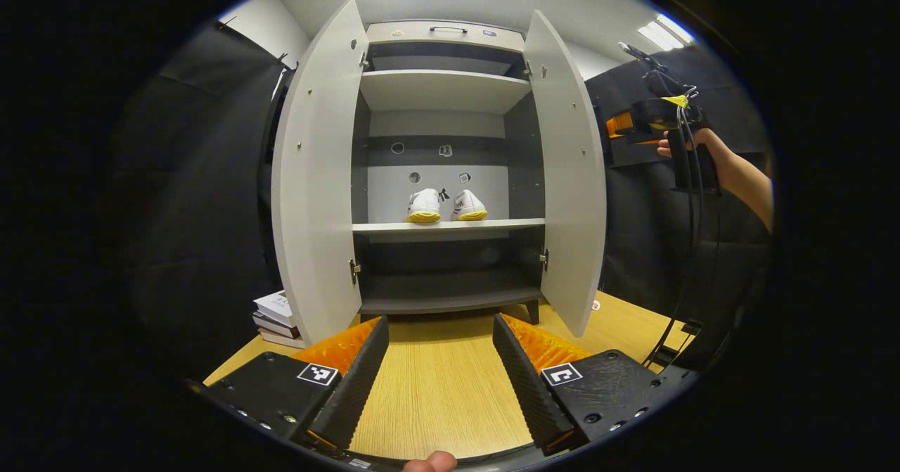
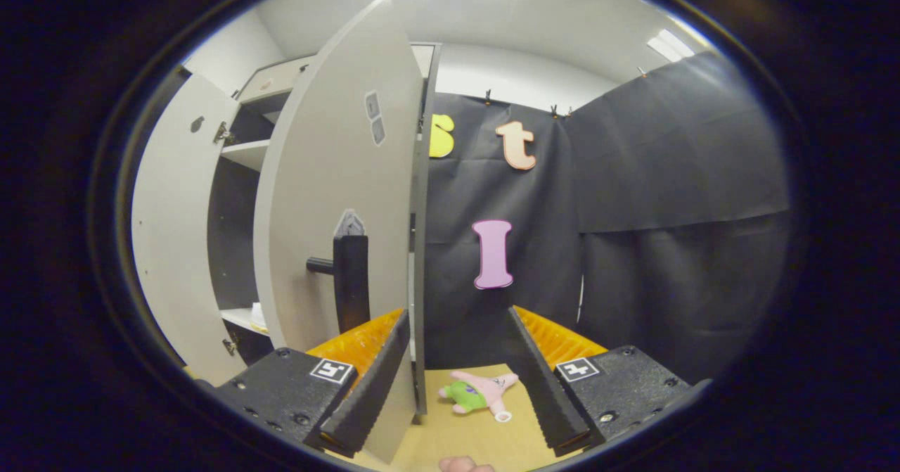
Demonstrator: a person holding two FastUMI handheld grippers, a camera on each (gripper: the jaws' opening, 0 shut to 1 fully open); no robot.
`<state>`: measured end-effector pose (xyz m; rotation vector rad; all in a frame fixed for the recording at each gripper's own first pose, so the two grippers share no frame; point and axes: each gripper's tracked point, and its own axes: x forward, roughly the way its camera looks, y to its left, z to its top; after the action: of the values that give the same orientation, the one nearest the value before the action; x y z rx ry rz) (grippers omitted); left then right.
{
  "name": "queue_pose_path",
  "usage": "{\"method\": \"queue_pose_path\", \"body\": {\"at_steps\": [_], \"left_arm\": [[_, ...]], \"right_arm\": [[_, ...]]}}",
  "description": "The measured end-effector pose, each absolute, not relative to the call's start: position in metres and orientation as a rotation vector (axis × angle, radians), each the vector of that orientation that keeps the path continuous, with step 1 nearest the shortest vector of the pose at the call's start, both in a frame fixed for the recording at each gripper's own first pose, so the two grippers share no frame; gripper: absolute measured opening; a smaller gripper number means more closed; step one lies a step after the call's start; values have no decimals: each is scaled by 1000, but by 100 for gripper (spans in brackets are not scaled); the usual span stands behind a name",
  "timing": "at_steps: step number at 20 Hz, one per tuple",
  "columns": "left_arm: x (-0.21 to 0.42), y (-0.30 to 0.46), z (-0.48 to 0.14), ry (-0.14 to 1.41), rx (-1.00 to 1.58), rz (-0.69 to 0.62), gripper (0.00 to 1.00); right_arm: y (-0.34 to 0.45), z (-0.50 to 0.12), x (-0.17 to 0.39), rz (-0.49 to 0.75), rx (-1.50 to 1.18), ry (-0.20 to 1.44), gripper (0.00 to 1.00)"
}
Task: Grab one shoe with the right hand and put it into the shoe cabinet, grab the other shoe with the left hand and put it into the shoe cabinet; then close the right door with the right hand and the left door with the left hand.
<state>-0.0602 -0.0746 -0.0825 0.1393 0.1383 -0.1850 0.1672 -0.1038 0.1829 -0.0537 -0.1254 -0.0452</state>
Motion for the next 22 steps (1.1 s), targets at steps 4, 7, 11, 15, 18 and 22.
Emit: {"method": "queue_pose_path", "body": {"at_steps": [4,7,11,15,18,22], "left_arm": [[-57,-58,-81,139,138,-160,89],[-59,-46,-78,132,148,-137,89],[-58,-28,-77,136,148,-99,89],[-61,-13,-78,141,135,-64,89],[-60,-5,-80,149,128,-47,89],[-60,-2,-83,161,115,-38,89]], "right_arm": [[-47,178,178,33,-23,-134,90],[-15,177,196,80,-1,-129,90],[23,174,218,123,3,-111,90],[9,183,208,78,-10,-147,92],[-14,179,183,44,20,-166,92],[-38,147,138,4,33,-162,92]]}}
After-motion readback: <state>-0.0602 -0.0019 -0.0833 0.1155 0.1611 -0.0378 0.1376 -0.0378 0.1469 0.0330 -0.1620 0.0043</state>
